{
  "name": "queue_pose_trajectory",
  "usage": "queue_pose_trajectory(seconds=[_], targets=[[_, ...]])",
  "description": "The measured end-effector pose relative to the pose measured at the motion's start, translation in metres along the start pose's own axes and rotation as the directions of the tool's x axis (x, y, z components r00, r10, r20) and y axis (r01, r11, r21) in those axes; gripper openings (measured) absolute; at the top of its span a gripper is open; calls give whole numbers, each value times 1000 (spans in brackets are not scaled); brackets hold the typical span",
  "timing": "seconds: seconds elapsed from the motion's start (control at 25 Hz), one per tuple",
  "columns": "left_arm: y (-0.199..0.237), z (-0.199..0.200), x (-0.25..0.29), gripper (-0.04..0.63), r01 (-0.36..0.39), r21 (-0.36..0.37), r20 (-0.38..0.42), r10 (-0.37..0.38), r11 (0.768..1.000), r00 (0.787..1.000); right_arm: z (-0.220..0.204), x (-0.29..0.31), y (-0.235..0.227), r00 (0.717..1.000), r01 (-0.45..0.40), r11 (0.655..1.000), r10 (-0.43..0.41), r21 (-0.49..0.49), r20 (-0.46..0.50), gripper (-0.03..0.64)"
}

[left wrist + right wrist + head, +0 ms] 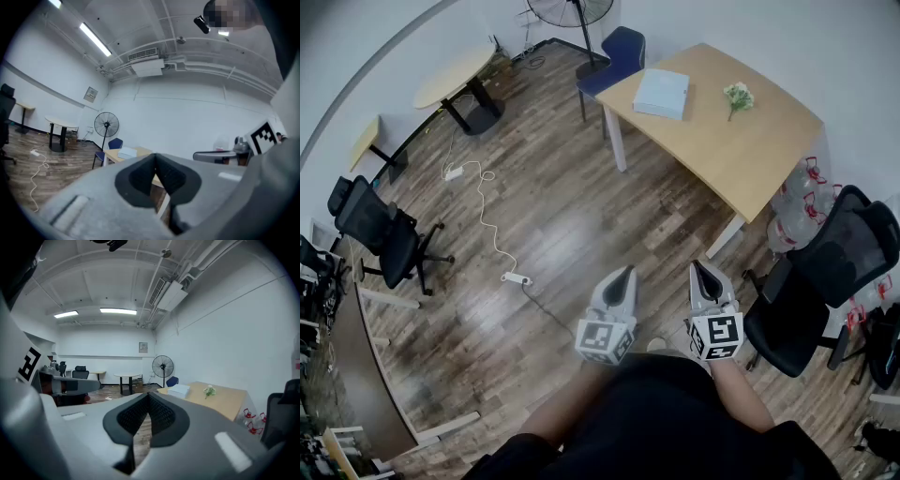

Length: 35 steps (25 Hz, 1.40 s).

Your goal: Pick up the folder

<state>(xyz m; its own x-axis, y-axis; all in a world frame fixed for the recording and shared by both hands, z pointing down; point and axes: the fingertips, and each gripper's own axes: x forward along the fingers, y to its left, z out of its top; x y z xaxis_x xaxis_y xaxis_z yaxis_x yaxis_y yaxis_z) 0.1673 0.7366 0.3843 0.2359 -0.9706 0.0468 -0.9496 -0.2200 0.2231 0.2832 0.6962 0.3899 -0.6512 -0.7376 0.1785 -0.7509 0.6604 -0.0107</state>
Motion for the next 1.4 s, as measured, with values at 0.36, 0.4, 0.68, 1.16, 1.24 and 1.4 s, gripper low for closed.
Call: queue_pose_trajectory(seconds=[0.36,0.4,0.68,1.16,1.24,1.4], targets=[[-14,-3,4,-1,-19,-20,21,19,1000,1000,-2,-5,-13,998,-45,999,45,1,50,-1],[-11,-3,5,-1,-26,-23,22,26,999,999,-3,-2,-13,998,-52,999,52,-1,45,0],[26,7,28,0,-50,-10,36,50,999,998,-4,44,-12,997,-69,997,70,-32,23,0],[164,5,163,-2,-13,-52,-43,10,999,999,-8,218,-54,995,-10,999,6,-47,-95,0],[187,13,191,-2,39,-44,-61,-42,998,997,-1,258,-57,992,-8,999,3,-33,-127,0],[243,39,236,-2,106,13,-63,-105,994,993,27,338,-49,989,-5,999,0,-32,-149,0]])
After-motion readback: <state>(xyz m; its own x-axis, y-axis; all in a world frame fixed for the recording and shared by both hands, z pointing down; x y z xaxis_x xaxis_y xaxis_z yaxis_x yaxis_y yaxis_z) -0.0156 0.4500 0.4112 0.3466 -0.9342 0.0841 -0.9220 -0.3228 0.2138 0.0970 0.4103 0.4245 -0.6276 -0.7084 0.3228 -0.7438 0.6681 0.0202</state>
